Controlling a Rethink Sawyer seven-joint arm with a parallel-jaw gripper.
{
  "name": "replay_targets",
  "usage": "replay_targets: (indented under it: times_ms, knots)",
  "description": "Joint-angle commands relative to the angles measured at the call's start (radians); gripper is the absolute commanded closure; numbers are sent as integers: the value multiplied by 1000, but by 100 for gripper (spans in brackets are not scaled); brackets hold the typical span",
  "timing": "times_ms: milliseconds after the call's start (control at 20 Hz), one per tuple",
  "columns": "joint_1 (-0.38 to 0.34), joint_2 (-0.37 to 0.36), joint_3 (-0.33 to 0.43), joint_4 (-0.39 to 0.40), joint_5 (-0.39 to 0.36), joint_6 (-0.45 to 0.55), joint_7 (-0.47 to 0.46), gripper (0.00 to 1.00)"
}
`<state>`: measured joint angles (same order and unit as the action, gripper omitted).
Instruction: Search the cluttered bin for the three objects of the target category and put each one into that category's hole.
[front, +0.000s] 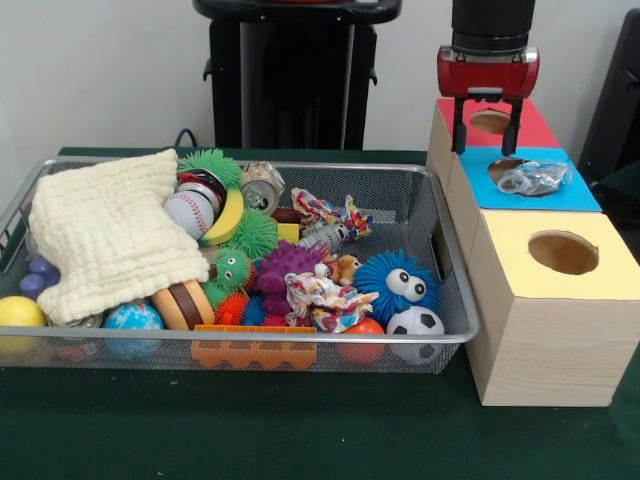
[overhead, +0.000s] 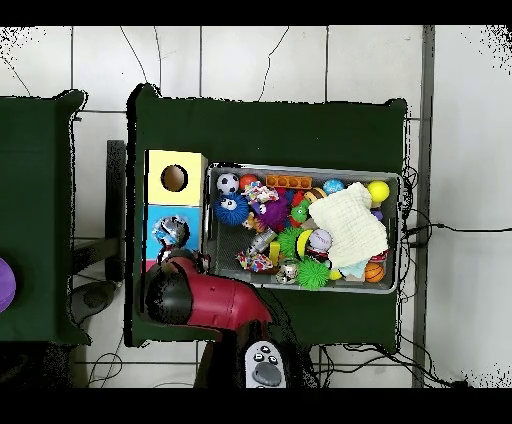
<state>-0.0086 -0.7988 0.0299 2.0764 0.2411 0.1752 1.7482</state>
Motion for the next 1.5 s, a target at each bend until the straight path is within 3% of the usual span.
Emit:
replay_targets:
  times_ms: [50,250,600,750,950,1150,1500]
  knots:
    - [16,-134,19,-6,-3,333,140,0]
    - [24,-202,-6,-35,-22,465,140,0]
    - [61,-240,-55,-105,-61,584,168,0]
    - [120,-198,-110,-136,-84,515,251,0]
    - [170,-134,-138,-149,-68,430,292,0]
    - [195,-44,-148,-199,-29,381,304,0]
    - [207,38,-181,-266,-14,347,277,0]
